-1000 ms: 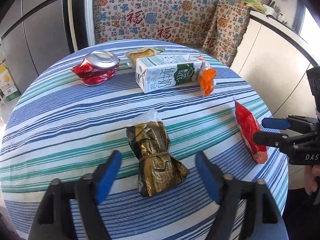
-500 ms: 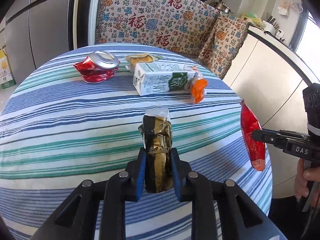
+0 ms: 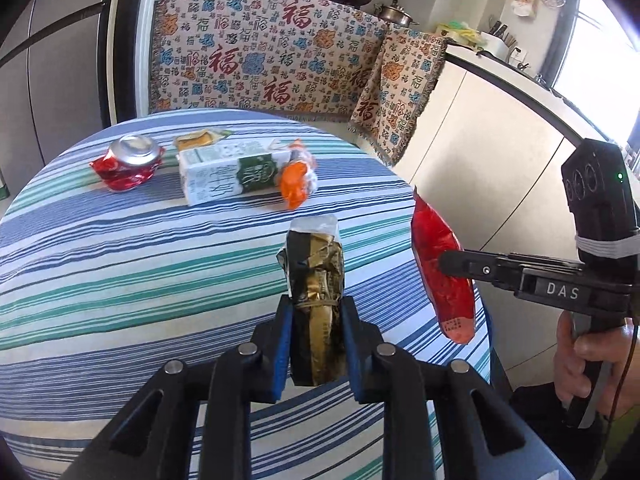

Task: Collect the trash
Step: 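Carry gold foil bag and red wrapper to the wastebasket and release both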

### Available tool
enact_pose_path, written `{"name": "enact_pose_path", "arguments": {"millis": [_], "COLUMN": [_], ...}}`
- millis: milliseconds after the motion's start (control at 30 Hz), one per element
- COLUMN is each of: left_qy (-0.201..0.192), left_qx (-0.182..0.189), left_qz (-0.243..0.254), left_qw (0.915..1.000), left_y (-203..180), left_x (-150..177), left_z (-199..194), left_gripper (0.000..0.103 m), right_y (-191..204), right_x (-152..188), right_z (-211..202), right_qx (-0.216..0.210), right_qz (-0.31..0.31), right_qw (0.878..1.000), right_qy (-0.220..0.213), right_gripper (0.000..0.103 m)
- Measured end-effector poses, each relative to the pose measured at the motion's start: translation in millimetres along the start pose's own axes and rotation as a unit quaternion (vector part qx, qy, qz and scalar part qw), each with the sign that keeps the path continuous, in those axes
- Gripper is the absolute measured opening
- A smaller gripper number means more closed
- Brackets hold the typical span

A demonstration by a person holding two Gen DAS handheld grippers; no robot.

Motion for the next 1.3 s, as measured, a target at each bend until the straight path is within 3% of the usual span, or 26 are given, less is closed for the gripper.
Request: {"name": "enact_pose_path", "arguments": {"millis": [167,333,567,800,1000,1300], "left_qy": [0.0,0.005,0.011,0.032,0.056,0.09], "left_qx": [0.015,0.043,0.091,0.128,0.148,0.163], "left_qz": [-0.014,0.004,0.051,0.079,0.088,0.109], "left_qw": [0.9998,0.9991,0.9945,0.9882,0.9834,0.9765], "left_y": [-8,-43,-124,-205,-254,-293], "left_x": [-5,-17,-47,-69,-65,-45], "left_z": [7,17,44,98,148,204], "left_gripper": [0.023,0.023,0.023,0.023,0.023,0.023], "right_y": [-26,-58,-143,-238,-298,-337], "right_x": [-4,-11,-13,-1,10,25], "right_z": [-16,-43,-94,-124,-128,-124], "right_qx": [-0.013,-0.007,0.061,0.14,0.174,0.168], "right_qz": [0.036,0.06,0.095,0.134,0.167,0.208], "right_qw": [0.999,0.998,0.992,0.979,0.968,0.961], "right_qy": [-0.013,-0.035,-0.064,-0.07,-0.069,-0.066], "right_gripper": [0.007,0.007,0.007,0.007,0.007,0.007]}}
Point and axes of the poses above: each gripper's, at about its wrist camera, not at the fingertips, and z roughly the way its jaws point, y to its left, x to its underside, the point moved 5 cm from there along z, roughly the way its jaws point, and after that the axes turned 8 degrees about z, right-handed, at the moved point
